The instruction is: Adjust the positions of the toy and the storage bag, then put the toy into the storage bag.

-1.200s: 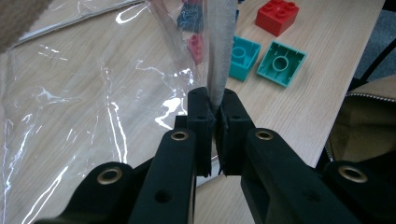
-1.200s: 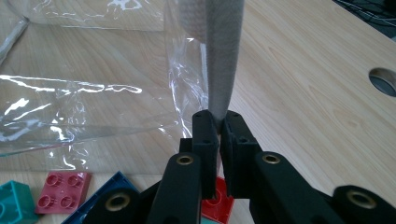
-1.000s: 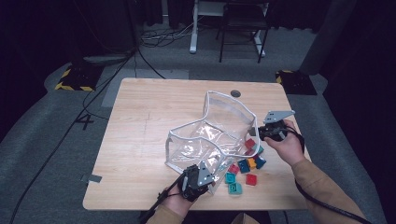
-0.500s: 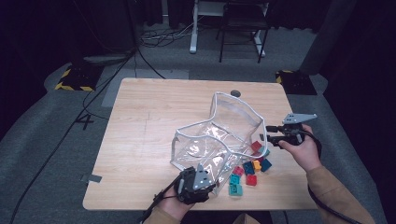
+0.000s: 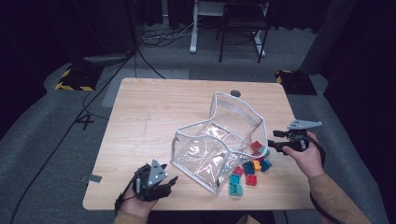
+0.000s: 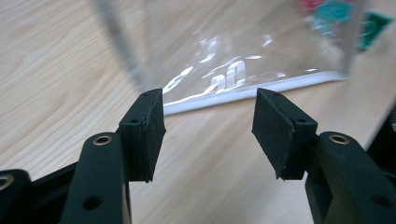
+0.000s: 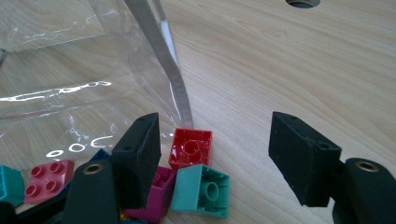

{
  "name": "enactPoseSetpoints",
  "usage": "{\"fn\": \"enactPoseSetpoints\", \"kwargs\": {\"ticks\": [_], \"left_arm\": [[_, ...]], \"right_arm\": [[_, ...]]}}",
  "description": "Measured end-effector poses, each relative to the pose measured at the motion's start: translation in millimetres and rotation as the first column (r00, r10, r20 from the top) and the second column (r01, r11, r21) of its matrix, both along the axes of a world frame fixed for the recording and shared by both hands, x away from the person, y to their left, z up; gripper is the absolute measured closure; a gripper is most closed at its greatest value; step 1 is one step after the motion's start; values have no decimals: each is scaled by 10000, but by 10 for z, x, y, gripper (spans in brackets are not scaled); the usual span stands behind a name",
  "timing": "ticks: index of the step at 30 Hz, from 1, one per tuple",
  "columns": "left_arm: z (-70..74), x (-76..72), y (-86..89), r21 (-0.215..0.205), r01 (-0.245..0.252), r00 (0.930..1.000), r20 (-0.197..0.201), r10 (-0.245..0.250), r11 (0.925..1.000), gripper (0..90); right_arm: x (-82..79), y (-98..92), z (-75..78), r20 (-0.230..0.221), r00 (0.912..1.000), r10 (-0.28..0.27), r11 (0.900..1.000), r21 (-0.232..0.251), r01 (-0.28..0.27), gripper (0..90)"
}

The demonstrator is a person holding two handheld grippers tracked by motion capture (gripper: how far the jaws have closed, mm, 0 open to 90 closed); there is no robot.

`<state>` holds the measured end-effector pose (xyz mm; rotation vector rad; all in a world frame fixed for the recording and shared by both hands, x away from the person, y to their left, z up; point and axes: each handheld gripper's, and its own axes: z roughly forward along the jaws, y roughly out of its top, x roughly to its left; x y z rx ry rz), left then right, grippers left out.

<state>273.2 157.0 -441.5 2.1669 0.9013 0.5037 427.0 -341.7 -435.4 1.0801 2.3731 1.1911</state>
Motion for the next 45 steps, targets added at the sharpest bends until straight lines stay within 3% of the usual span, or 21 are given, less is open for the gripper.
{"fn": "enactPoseSetpoints", "kwargs": {"ticks": [5,8,15,17,21,27,31,35,38,45], "left_arm": [[-156,165,314,-45,-784,9969,-114,783,9969,426],[-278,261,468,94,-1134,9928,-383,1137,9935,415],[-486,369,688,228,-1686,9810,-931,1700,9854,403],[-540,385,704,429,-1751,9771,-1149,1790,9836,402],[-567,378,723,318,-1812,9768,-1104,1836,9829,387],[-623,382,777,-331,-1968,9749,-1129,1919,9799,346],[-622,400,781,-280,-1930,9754,-1141,1887,9808,330],[-621,421,785,-273,-1866,9762,-1175,1823,9820,313],[-623,436,790,-264,-1811,9775,-1149,1769,9831,305],[-624,465,795,-280,-1705,9790,-1183,1661,9850,297]], "right_arm": [[15,45,-81,-158,9999,-35,10000,-62,34,346],[47,86,-123,-244,9997,8,9999,-157,-12,346],[133,187,-238,-498,9987,64,9993,-367,-82,344],[156,210,-270,-581,9983,44,9992,-387,-67,344],[205,256,-339,-754,9971,111,9988,-459,-146,344],[240,338,-411,-1012,9945,262,9973,-654,-329,360],[232,355,-452,-1162,9927,314,9957,-833,-412,427],[228,348,-469,-1398,9893,414,9929,-1047,-563,574],[215,352,-448,-1239,9915,406,9904,-1260,-563,590],[181,315,-348,-1061,9937,358,9918,-1184,-484,591]]}}
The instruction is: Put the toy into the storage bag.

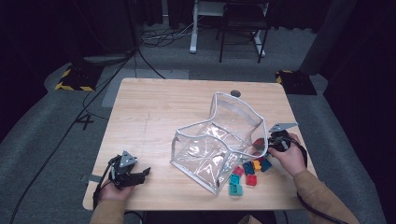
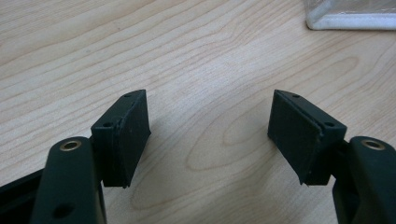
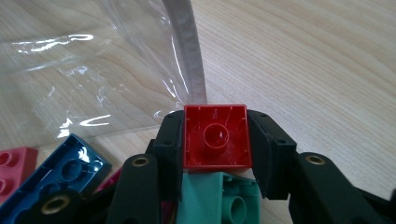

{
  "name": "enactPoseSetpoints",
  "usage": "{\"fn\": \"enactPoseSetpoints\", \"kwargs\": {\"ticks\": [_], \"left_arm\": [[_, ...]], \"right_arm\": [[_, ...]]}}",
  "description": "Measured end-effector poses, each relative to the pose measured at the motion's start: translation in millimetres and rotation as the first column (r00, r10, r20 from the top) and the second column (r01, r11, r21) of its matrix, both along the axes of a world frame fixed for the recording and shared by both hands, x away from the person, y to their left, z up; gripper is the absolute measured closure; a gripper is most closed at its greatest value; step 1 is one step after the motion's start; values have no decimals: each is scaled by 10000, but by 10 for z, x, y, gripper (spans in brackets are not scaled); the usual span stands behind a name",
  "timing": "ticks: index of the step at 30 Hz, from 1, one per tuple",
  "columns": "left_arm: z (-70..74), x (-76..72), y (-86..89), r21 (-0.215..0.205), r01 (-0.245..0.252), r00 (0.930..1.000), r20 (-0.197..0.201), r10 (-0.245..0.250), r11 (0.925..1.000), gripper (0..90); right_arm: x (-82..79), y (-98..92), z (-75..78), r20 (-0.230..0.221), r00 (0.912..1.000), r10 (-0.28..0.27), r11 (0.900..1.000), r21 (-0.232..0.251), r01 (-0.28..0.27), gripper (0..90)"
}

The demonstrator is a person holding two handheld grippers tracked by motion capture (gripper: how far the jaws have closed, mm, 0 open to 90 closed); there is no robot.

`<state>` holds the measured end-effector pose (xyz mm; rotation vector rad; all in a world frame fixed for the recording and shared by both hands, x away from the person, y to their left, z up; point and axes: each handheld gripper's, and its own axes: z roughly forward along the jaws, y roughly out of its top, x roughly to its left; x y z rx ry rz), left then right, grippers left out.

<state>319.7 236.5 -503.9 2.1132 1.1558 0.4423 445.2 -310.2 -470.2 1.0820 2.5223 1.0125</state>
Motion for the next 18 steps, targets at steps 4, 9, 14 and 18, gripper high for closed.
{"fn": "enactPoseSetpoints", "kwargs": {"ticks": [4,9,14,18], "left_arm": [[1,1,0,0,-4,10000,-6,4,10000,296],[1,1,0,3,-1,10000,-5,2,10000,296],[0,1,0,-2,-3,10000,-10,3,10000,296],[0,1,0,4,2,10000,-6,-2,10000,296]], "right_arm": [[-29,-52,111,155,9999,-31,9999,129,29,591],[-85,-124,279,314,9994,-146,9992,371,134,591],[-146,-175,444,496,9987,-147,9988,474,124,591],[-192,-201,569,640,9978,-159,9982,580,122,591]]}}
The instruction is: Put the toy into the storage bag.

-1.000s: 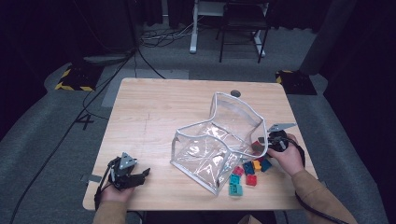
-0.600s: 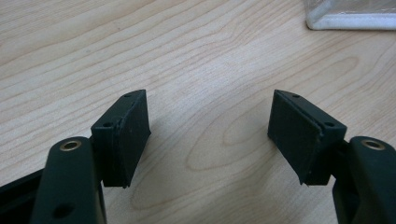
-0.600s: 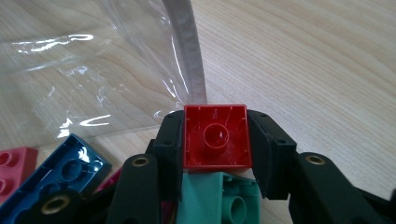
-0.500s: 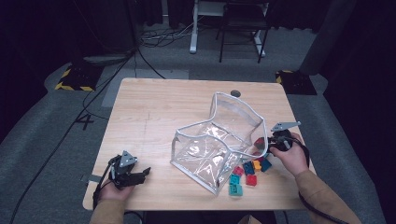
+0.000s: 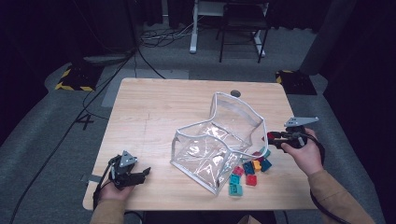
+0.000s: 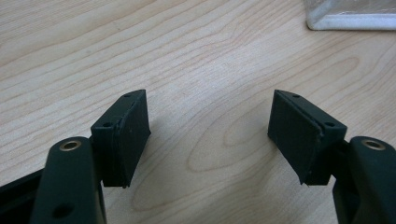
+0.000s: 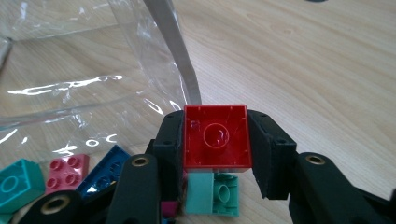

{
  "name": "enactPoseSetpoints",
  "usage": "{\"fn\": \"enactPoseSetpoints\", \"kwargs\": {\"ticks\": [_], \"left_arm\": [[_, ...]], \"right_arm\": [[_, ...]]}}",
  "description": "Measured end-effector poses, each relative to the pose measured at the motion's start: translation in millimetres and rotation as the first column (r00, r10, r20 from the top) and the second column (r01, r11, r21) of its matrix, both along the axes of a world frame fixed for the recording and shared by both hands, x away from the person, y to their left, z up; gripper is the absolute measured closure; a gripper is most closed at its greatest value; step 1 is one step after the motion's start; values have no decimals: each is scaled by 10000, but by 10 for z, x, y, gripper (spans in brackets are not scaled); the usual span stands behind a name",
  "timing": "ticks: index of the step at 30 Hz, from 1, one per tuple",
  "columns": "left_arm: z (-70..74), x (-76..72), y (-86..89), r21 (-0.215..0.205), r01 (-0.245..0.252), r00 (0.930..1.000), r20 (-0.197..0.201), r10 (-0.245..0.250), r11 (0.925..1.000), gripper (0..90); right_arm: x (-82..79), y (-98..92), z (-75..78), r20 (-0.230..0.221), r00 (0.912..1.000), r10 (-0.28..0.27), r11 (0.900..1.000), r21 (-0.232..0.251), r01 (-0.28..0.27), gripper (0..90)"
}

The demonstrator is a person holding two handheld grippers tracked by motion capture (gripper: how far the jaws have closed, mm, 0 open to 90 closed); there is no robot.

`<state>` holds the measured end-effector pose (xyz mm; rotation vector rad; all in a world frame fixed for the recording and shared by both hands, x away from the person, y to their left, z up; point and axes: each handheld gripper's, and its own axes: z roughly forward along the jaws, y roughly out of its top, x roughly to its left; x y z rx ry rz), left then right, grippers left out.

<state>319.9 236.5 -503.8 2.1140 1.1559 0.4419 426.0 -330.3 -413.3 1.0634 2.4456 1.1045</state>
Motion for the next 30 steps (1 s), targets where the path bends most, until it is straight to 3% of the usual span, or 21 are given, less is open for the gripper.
{"fn": "enactPoseSetpoints", "kwargs": {"ticks": [9,16,21,30], "left_arm": [[0,0,0,-1,-5,10000,-2,5,10000,296],[0,0,-1,-5,5,10000,-5,-5,10000,293],[0,2,1,23,62,10000,4,-62,10000,288],[-3,-4,-3,-1,90,10000,-6,-90,10000,267]], "right_arm": [[-77,-52,361,467,9989,-43,9996,285,30,591],[-111,-57,716,1104,9938,-120,9990,451,71,591],[-120,-11,942,1421,9898,-21,9990,435,-42,591],[-127,130,1213,1660,9859,208,9981,539,-302,591]]}}
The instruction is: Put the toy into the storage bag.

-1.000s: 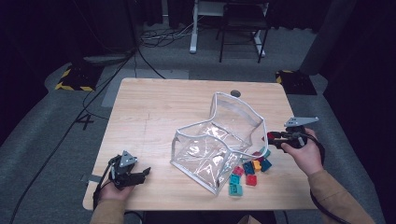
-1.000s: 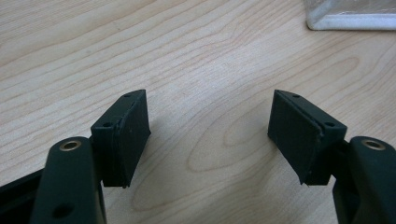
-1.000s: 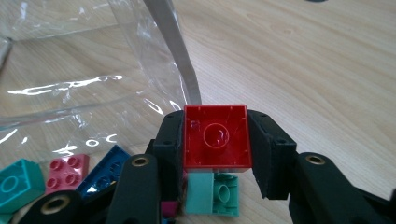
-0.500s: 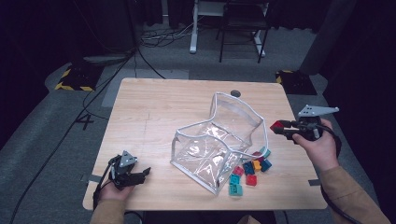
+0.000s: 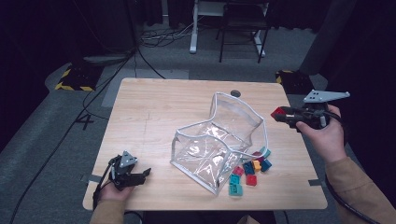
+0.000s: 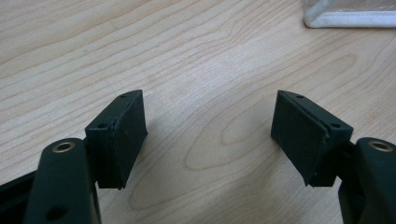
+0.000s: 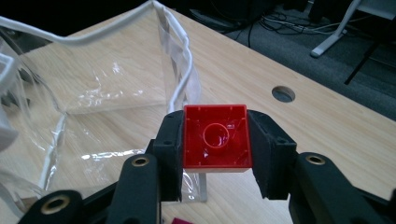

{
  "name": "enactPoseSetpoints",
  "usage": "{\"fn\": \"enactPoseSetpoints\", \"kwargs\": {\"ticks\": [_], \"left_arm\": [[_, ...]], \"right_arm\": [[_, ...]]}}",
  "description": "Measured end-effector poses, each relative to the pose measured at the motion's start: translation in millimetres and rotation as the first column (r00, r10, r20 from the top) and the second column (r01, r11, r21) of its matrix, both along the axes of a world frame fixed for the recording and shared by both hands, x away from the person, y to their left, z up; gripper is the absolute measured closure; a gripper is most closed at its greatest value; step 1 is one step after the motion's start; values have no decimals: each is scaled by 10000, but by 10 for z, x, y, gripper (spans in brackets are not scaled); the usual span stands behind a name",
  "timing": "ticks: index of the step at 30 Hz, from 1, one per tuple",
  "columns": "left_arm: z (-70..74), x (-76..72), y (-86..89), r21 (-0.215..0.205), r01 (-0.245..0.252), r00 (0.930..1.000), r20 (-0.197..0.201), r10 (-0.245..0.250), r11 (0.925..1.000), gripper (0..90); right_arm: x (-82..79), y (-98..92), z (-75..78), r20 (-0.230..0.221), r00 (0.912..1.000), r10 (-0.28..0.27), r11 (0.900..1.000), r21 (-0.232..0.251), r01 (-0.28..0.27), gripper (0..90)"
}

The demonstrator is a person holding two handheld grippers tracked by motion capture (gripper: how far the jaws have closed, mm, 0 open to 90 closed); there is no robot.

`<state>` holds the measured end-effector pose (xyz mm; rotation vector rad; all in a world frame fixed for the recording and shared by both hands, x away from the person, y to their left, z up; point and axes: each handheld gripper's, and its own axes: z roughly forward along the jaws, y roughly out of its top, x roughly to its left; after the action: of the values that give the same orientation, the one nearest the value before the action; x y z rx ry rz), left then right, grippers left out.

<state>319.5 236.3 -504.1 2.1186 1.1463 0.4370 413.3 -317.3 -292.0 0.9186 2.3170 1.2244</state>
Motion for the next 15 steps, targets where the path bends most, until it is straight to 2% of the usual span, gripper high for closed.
{"fn": "enactPoseSetpoints", "kwargs": {"ticks": [8,15], "left_arm": [[0,-2,0,-5,5,10000,-15,-5,10000,263],[1,-6,2,14,46,10000,-36,-46,10000,257]], "right_arm": [[-15,244,178,205,9988,455,9990,32,-456,591],[1,524,249,197,9954,940,9955,58,-942,591]]}}
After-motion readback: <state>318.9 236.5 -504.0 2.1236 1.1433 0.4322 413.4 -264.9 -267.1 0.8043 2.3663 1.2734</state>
